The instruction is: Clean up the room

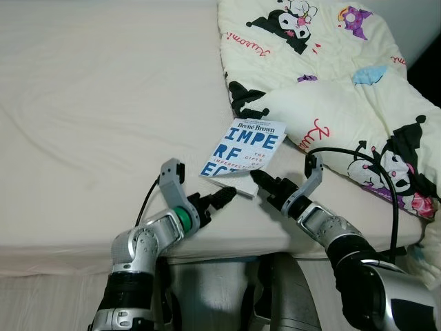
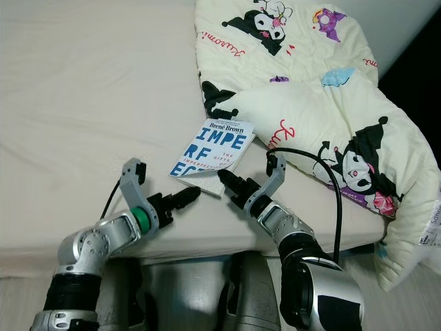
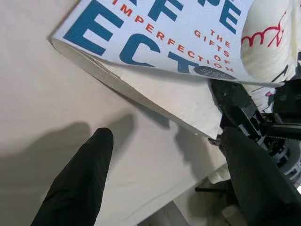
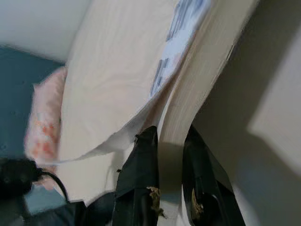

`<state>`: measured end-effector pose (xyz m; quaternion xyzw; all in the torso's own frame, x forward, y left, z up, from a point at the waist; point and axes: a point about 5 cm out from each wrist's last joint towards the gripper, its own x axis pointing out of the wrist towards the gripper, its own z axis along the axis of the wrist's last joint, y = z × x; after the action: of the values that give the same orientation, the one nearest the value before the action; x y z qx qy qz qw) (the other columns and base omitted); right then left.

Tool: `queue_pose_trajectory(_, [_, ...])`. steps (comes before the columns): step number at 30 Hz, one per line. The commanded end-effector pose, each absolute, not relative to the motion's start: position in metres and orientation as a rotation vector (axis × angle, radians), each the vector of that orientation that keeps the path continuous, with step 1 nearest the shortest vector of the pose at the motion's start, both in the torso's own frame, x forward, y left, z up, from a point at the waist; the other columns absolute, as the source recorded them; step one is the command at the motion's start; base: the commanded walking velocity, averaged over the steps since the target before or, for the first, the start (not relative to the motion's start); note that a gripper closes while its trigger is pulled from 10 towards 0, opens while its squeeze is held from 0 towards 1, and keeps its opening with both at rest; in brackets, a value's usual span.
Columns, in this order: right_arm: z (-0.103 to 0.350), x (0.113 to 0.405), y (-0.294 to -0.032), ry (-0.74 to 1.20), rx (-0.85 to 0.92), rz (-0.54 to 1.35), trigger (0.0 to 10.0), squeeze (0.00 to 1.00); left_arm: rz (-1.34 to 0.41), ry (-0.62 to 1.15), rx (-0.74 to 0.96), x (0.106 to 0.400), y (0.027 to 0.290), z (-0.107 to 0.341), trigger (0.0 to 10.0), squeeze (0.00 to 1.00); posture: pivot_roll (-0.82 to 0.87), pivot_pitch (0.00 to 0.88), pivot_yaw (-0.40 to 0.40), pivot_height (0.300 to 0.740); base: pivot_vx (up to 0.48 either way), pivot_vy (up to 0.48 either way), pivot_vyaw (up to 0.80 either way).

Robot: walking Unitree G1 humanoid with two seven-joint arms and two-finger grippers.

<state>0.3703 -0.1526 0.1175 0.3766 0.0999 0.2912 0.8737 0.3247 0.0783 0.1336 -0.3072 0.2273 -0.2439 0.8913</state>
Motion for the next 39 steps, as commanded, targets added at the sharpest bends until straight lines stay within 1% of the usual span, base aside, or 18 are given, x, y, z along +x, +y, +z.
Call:
queue_pose_trajectory(1, [0.120,0.370,-0.151,0.184,0.728,0.654,0.0,0.00,-0.502,0.477,-0.616,0.322,0.078,0.130,10.0,0.00,0.07,0.273,0.026,0.587,0.000,0.000,0.00])
queue_pose_trajectory(2, [0.130,0.371,-0.147,0.135,0.642,0.725,0.0,0.00,-0.504,0.420,-0.579,0.324,0.081,0.140,10.0,0.00,0.05,0.267,0.024,0.587,0.000,0.000,0.00])
queue_pose_trajectory(3, [0.130,0.371,-0.147,0.135,0.642,0.725,0.0,0.00,-0.504,0.420,-0.579,0.324,0.081,0.140,10.0,0.00,0.05,0.267,0.024,0.587,0.000,0.000,0.00])
queue_pose_trajectory(4, [0.143,0.371,-0.144,0.062,0.564,0.778,4.5,0.00,-0.501,0.348,-0.527,0.325,0.086,0.152,10.0,0.00,0.03,0.256,0.022,0.587,0.000,0.000,0.00])
queue_pose_trajectory(5, [0.143,0.371,-0.144,0.062,0.564,0.778,4.5,0.00,-0.501,0.348,-0.527,0.325,0.086,0.152,10.0,0.00,0.03,0.256,0.022,0.587,0.000,0.000,0.00])
queue_pose_trajectory(6, [0.157,0.368,-0.145,-0.021,0.512,0.801,10.0,0.00,-0.489,0.266,-0.453,0.327,0.093,0.166,10.0,0.00,0.02,0.251,0.019,0.587,0.000,0.000,0.00])
queue_pose_trajectory(7, [0.157,0.368,-0.145,-0.021,0.512,0.801,10.0,0.00,-0.489,0.266,-0.453,0.327,0.093,0.166,10.0,0.00,0.02,0.251,0.019,0.587,0.000,0.000,0.00])
queue_pose_trajectory(9, [0.173,0.351,-0.150,-0.157,0.401,0.743,10.0,0.00,-0.420,0.069,-0.260,0.326,0.117,0.197,10.0,0.00,-0.01,0.229,0.014,0.587,0.000,0.000,0.00])
queue_pose_trajectory(14, [0.175,0.344,-0.152,-0.191,0.370,0.713,10.0,0.00,-0.396,0.012,-0.212,0.325,0.123,0.206,10.0,0.00,-0.02,0.224,0.012,0.587,0.000,0.000,0.00])
queue_pose_trajectory(16, [0.174,0.317,-0.157,-0.266,0.324,0.603,10.0,0.00,-0.124,-0.225,-0.046,0.323,0.159,0.243,10.0,0.00,-0.04,0.195,-0.002,0.587,0.000,0.000,0.00])
queue_pose_trajectory(18, [0.165,0.300,-0.161,-0.271,0.222,0.467,10.0,0.00,0.024,-0.328,0.106,0.316,0.175,0.258,10.0,0.00,-0.05,0.188,-0.006,0.587,0.000,0.000,0.00])
queue_pose_trajectory(23, [0.162,0.295,-0.162,-0.258,0.185,0.419,10.0,0.00,0.041,-0.337,0.150,0.314,0.176,0.258,10.0,0.00,-0.05,0.188,-0.006,0.587,0.000,0.000,0.00])
queue_pose_trajectory(25, [0.154,0.286,-0.176,-0.249,0.050,0.254,10.0,0.00,-0.060,-0.160,0.077,0.309,0.166,0.214,10.0,0.00,-0.08,0.169,-0.009,0.587,0.000,0.000,0.00])
queue_pose_trajectory(28, [0.152,0.283,-0.183,-0.251,-0.037,0.179,10.0,0.00,-0.099,-0.072,0.039,0.305,0.161,0.193,10.0,0.00,-0.08,0.169,-0.009,0.587,0.000,0.000,0.00])
queue_pose_trajectory(30, [0.152,0.281,-0.194,-0.287,-0.191,0.067,10.0,0.00,-0.142,0.030,0.010,0.300,0.152,0.164,10.0,0.00,-0.09,0.163,-0.008,0.587,0.000,0.000,0.00])
queue_pose_trajectory(31, [0.151,0.281,-0.199,-0.283,-0.275,0.021,10.0,0.00,-0.139,0.041,0.025,0.299,0.150,0.158,10.0,0.00,-0.09,0.163,-0.008,0.587,0.000,0.000,0.00])
queue_pose_trajectory(36, [0.162,0.270,-0.206,-0.398,-0.463,-0.125,10.0,0.00,-0.089,0.000,0.073,0.302,0.146,0.153,10.0,0.00,-0.09,0.150,-0.006,0.602,0.000,0.000,0.00])
queue_pose_trajectory(39, [0.167,0.267,-0.205,-0.426,-0.504,-0.158,10.0,0.00,-0.056,-0.012,0.072,0.306,0.148,0.154,10.0,0.00,-0.10,0.146,-0.007,0.612,0.000,0.000,0.00])
